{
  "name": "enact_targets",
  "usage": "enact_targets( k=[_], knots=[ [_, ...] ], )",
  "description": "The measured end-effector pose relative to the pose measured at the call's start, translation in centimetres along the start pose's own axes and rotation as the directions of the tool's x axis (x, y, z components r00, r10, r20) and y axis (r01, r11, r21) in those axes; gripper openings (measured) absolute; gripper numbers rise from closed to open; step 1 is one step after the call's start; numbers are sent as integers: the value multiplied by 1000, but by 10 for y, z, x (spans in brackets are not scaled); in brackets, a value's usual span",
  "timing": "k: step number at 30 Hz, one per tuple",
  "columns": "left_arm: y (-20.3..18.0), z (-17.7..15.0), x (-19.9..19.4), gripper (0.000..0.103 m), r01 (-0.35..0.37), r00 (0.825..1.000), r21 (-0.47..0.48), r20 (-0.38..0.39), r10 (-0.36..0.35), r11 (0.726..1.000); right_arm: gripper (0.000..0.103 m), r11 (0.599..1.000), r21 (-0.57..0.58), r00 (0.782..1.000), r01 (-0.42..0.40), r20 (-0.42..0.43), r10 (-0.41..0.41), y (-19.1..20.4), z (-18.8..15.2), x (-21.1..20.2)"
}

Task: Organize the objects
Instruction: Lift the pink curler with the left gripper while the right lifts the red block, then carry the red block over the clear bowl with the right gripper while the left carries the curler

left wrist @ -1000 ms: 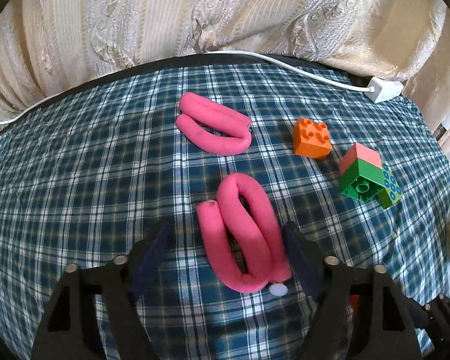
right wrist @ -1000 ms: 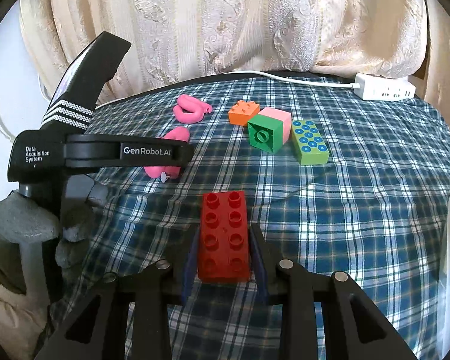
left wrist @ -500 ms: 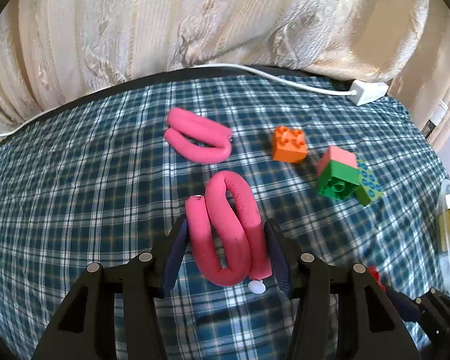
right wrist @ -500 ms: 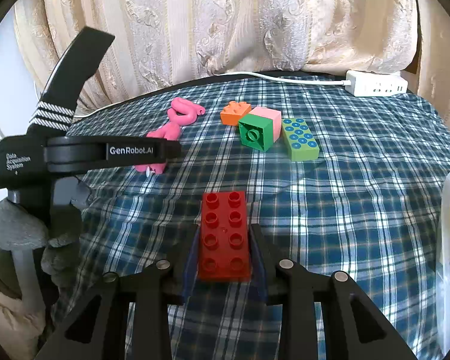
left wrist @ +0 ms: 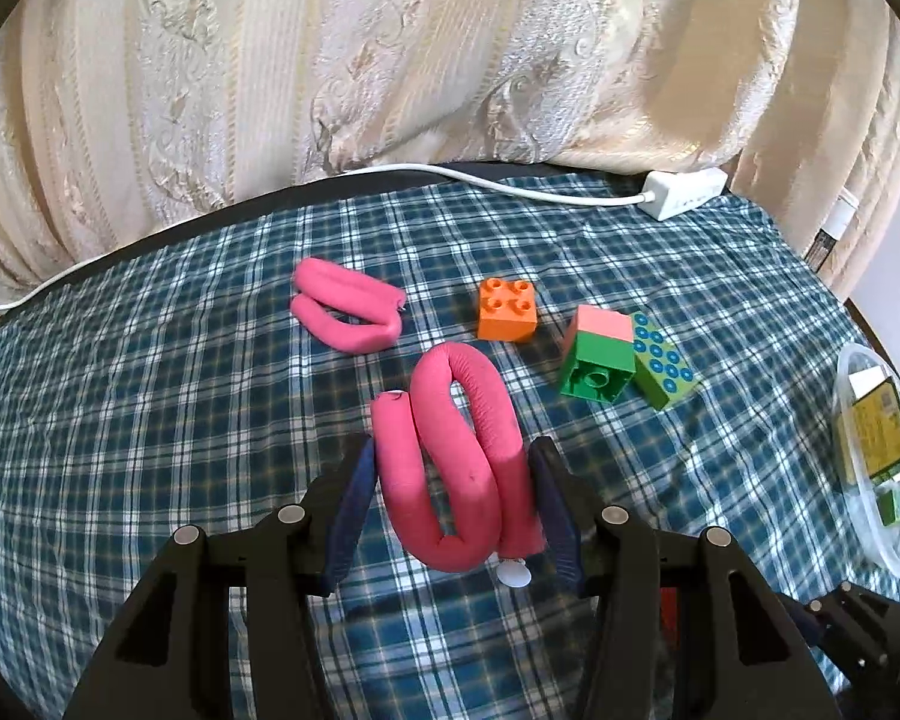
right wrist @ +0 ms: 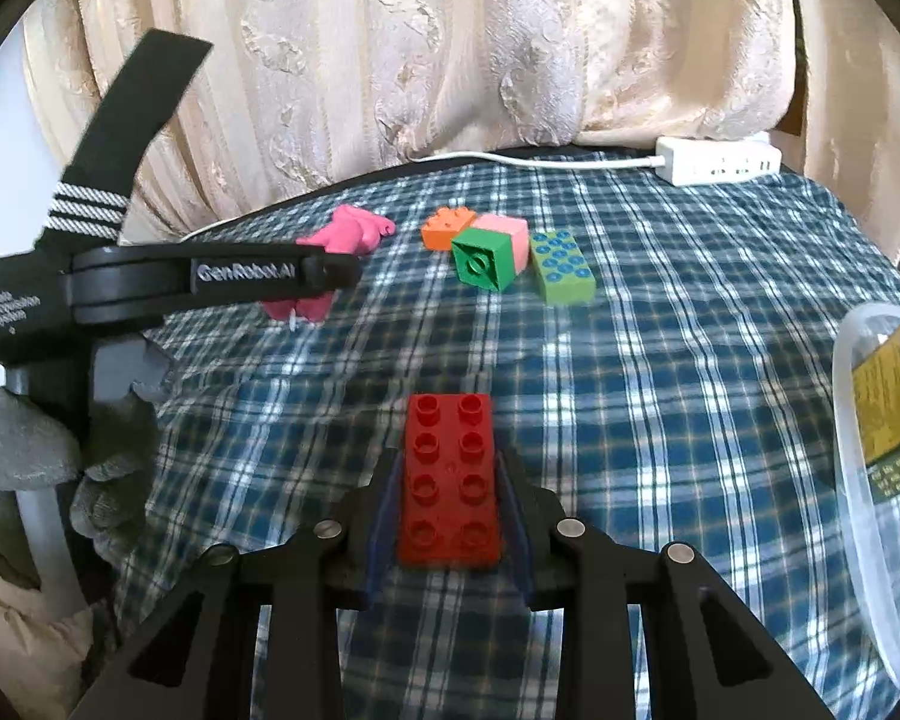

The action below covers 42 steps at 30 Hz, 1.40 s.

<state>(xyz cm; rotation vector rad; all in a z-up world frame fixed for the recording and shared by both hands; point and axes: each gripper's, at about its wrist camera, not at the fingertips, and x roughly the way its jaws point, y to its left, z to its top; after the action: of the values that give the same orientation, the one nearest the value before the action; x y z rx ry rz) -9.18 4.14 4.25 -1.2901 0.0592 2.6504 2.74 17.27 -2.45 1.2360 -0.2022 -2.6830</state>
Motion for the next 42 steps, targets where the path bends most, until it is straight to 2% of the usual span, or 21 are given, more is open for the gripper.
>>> enact_targets(
  k=[5, 10, 13, 16, 18, 23, 31, 42],
  knots=[
    [-3, 1, -6, 53, 8, 1000, 5, 12, -8, 1000, 37, 1000, -8, 1000, 8, -15, -8, 2, -3, 0],
    [-5, 1, -11, 53, 16, 1000, 12, 19, -16, 1000, 43, 998, -38, 998, 44, -41, -45, 9, -4, 7],
    [-5, 2, -15, 53, 21, 999, 15, 27, -21, 1000, 44, 995, -66, 996, 72, -43, -75, 15, -4, 10],
    [-6, 3, -20, 53, 26, 999, 16, 40, -27, 1000, 43, 989, -99, 993, 109, -37, -113, 20, -5, 11],
    [-6, 3, -24, 53, 29, 999, 17, 46, -30, 999, 33, 985, -115, 990, 131, -28, -135, 23, -6, 11],
    [-9, 3, -29, 53, 36, 998, 24, 55, -38, 999, 33, 989, -93, 993, 116, -23, -119, 20, -8, 4],
    [-21, 0, -33, 53, 49, 997, 51, 58, -52, 997, 33, 990, -52, 991, 132, 39, -130, 8, -8, -27],
    [-34, -5, -36, 53, 63, 996, 81, 56, -68, 995, 33, 972, 71, 965, 225, 118, -232, -40, -1, -68]
  ],
)
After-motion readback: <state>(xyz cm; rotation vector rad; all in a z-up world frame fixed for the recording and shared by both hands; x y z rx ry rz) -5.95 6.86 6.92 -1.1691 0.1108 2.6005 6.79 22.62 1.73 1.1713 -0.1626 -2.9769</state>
